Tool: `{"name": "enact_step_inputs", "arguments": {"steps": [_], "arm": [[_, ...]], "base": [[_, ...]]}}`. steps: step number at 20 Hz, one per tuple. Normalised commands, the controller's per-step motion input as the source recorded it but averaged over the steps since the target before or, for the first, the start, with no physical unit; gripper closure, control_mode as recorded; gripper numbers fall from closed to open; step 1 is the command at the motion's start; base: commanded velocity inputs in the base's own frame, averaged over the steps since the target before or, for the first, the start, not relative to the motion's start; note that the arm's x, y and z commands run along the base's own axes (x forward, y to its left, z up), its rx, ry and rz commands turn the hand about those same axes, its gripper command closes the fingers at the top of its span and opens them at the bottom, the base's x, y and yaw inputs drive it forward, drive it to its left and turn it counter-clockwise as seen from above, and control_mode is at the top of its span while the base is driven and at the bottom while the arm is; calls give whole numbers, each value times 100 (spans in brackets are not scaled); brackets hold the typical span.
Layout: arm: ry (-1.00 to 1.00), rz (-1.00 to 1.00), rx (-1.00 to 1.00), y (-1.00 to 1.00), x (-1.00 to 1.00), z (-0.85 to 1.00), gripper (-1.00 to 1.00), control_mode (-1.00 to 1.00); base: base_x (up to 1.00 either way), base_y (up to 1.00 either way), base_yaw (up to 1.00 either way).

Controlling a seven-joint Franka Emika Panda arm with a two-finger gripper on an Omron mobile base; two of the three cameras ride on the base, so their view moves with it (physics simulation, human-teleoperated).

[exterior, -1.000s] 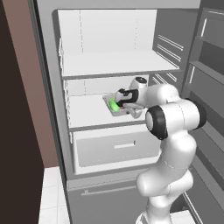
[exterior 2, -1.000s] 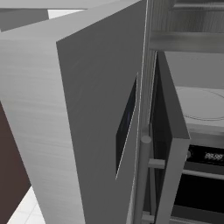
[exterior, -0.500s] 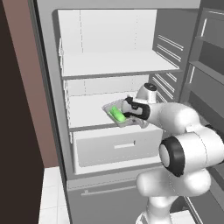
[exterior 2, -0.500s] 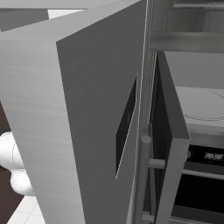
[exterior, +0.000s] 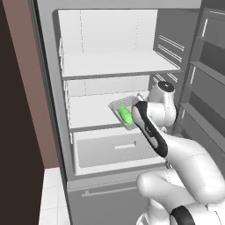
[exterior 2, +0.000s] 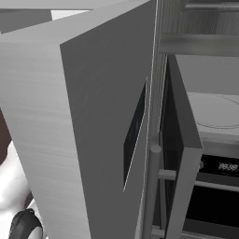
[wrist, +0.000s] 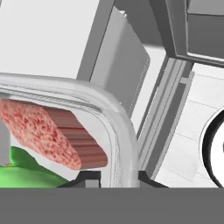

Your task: Place the tupperware containing the steak and corn meal in the microwave. Close the microwave door and press the start button to reheat the meal.

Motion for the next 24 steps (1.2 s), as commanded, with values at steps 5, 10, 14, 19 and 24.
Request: {"name": "enact_step_inputs", "arguments": {"steps": [5, 10, 14, 19, 24], "arm": [[0, -12, 0, -12, -100, 72, 100, -100], [-1, -12, 0, -15, -72, 25, 100, -100], [-9, -3, 0, -2, -21, 16, 100, -100], [-5, 0, 0, 0, 0, 1, 100, 100], [0, 0, 0, 0, 0, 0, 100, 100]], "base": [[0, 0, 0], [0, 0, 0], [0, 0, 0], [0, 0, 0], [-45, 15, 0]]}}
